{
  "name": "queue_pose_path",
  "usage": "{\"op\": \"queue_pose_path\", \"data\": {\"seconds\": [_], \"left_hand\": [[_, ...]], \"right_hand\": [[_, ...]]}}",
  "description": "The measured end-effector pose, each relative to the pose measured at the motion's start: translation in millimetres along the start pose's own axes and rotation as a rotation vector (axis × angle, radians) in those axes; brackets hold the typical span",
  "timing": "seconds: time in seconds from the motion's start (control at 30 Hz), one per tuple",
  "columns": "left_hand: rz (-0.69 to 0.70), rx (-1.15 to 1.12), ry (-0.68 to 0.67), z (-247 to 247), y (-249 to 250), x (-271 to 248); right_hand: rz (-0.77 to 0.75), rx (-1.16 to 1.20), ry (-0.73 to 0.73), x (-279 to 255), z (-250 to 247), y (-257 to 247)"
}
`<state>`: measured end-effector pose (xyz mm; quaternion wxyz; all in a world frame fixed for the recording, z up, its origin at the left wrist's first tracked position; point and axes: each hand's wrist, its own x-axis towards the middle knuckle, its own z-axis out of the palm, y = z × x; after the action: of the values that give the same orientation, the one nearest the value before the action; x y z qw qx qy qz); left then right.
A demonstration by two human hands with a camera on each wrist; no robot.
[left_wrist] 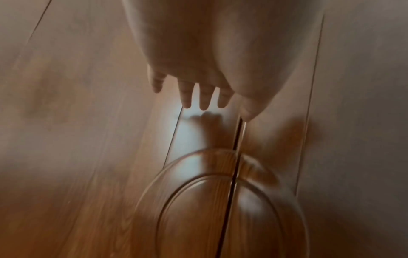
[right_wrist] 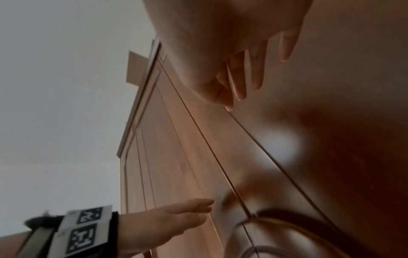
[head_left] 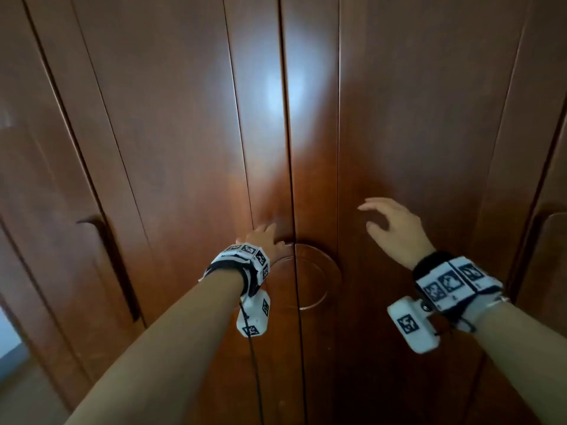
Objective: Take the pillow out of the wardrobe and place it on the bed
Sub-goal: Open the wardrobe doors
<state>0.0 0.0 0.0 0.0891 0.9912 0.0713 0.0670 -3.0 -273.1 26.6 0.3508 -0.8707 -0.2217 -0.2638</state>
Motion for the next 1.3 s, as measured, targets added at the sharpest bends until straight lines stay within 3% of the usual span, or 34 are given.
{"op": "queue_pose_path", "data": {"seconds": [0.13,0.23,0.43,0.63,0.9,1.1,1.3], "left_hand": [[0.003,-0.055,-0.060,24.6,-4.9,3.9],[0.028,-0.057,-0.043,41.6,-1.7,4.7],[0.050,-0.068,0.010,57.1,-3.0,9.3],[0.049,-0.006,0.067,62.8,-1.5,8.0],[0.038,-0.051,0.023,55.6,-0.5,7.8],[0.038,-0.126,0.029,52.8,-3.8,0.8],[0.063,-0.162,0.095,52.1,-12.3,-39.4]], "right_hand": [[-0.002,-0.125,-0.220,19.3,58.5,-11.6],[-0.035,-0.144,-0.308,26.1,94.8,-6.4],[-0.090,0.076,-0.535,18.5,142.7,4.5],[-0.140,-0.062,-0.551,13.8,159.0,8.3],[-0.101,-0.100,-0.587,11.3,154.9,0.3],[0.097,-0.004,-0.550,12.9,163.1,-0.3],[0.192,0.142,-0.580,13.4,155.2,-10.1]]}}
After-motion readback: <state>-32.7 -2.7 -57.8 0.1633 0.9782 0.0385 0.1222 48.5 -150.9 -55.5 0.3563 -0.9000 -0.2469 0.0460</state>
